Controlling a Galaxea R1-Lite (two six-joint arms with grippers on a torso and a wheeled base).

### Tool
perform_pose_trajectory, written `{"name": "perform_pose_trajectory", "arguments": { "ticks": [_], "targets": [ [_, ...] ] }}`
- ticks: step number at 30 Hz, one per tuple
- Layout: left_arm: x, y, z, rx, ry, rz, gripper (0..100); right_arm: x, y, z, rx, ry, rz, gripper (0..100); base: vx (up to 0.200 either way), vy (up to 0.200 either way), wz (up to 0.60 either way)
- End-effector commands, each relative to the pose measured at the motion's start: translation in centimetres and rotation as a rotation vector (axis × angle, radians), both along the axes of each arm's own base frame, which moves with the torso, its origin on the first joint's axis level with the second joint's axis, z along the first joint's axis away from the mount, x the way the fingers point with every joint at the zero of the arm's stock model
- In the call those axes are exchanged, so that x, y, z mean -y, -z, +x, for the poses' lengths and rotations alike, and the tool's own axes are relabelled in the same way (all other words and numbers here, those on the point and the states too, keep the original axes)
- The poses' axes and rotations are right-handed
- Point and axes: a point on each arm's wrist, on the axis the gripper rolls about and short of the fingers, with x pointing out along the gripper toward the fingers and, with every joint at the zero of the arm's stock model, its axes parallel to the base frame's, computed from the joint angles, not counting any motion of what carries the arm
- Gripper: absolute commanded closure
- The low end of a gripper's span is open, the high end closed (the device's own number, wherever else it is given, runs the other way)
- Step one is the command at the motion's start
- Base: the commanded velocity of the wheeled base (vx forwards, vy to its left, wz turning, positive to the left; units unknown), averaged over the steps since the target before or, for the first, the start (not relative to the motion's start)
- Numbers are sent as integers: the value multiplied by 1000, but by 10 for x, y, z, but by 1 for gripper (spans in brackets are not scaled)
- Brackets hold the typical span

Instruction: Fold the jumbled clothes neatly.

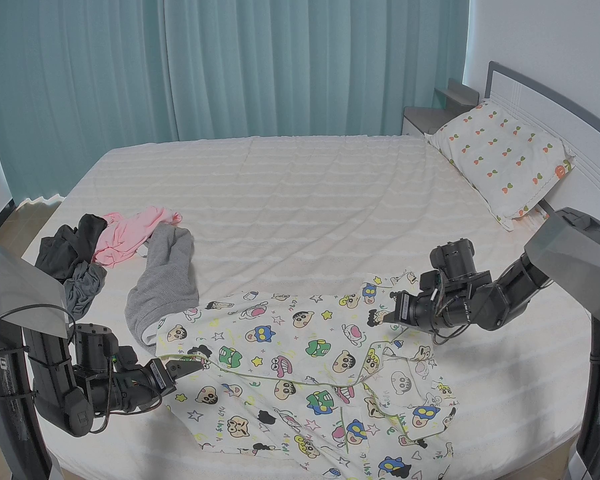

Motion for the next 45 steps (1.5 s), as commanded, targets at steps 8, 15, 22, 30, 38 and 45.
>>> {"name": "perform_pose_trajectory", "arguments": {
  "ticks": [8, 15, 22, 30, 38, 45],
  "targets": [
    [0, 0, 0, -3, -1, 0, 0, 15, 25, -20, -103, -72, -103, 100, 0, 0, 0],
    [0, 1, -1, -6, -9, 9, 0, 20, 42, 22, -154, -24, -108, 100, 0, 0, 0],
    [0, 3, -2, -8, 2, 21, 0, 35, 63, 54, -187, 62, -162, 100, 0, 0, 0],
    [1, 3, -2, -9, 5, 22, 0, 37, 63, 60, -186, 78, -153, 100, 0, 0, 0],
    [1, 3, -2, -9, 4, 22, 0, 43, 54, 66, -176, 157, -105, 100, 0, 0, 0],
    [1, 3, -2, -9, 4, 22, 0, 59, 15, 61, -127, 216, -56, 100, 0, 0, 0]
  ]
}}
